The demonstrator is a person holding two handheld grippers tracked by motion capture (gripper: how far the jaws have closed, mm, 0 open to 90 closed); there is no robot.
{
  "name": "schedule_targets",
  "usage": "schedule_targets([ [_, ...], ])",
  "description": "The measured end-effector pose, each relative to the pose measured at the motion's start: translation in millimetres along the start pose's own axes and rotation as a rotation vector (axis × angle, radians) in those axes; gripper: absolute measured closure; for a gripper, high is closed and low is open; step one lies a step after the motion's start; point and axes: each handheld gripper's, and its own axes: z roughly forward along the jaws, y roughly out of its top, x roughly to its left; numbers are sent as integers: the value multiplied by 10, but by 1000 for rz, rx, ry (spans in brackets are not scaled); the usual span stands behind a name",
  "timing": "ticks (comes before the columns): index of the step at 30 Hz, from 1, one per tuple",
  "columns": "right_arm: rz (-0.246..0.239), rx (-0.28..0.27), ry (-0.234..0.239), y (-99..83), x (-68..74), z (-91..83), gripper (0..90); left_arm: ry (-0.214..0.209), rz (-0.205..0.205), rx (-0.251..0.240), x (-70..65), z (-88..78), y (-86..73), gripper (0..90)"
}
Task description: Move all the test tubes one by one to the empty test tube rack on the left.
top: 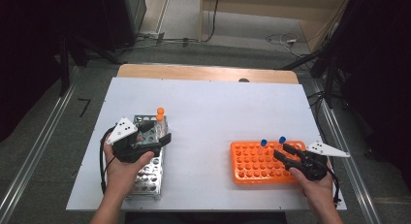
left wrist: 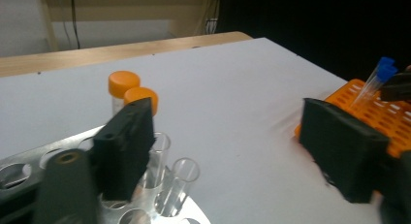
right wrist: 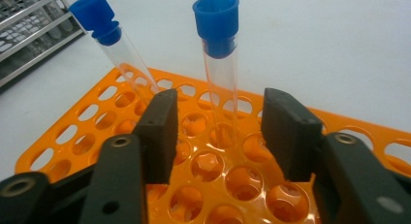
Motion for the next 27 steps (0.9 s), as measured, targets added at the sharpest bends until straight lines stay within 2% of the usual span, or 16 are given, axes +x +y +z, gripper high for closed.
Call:
schedule_targets([
  [3, -5, 7, -10, 4, 31, 63, 544, -7, -7, 3, -33, 5, 8, 70],
  [7, -14, 22, -49, -8, 72, 156, 572, -27, -2, 14, -94, 12, 7, 16],
  [10, -28, 31, -100, -1, 117, 187, 602, -43, 1, 14, -151, 5, 11, 6],
  [16, -15, 52, -116, 3, 127, 215, 698, -58, 8, 14, -220, 6, 17, 7],
  [20, -24, 51, -129, 6, 156, 232, 711, -70, 18, 25, -253, 26, 7, 7],
  [24, -44, 47, -184, -7, 231, 251, 731, -74, 20, 38, -276, 68, -20, 8],
  [27, -45, 43, -197, -11, 242, 257, 745, -75, 24, 45, -279, 85, -29, 10],
])
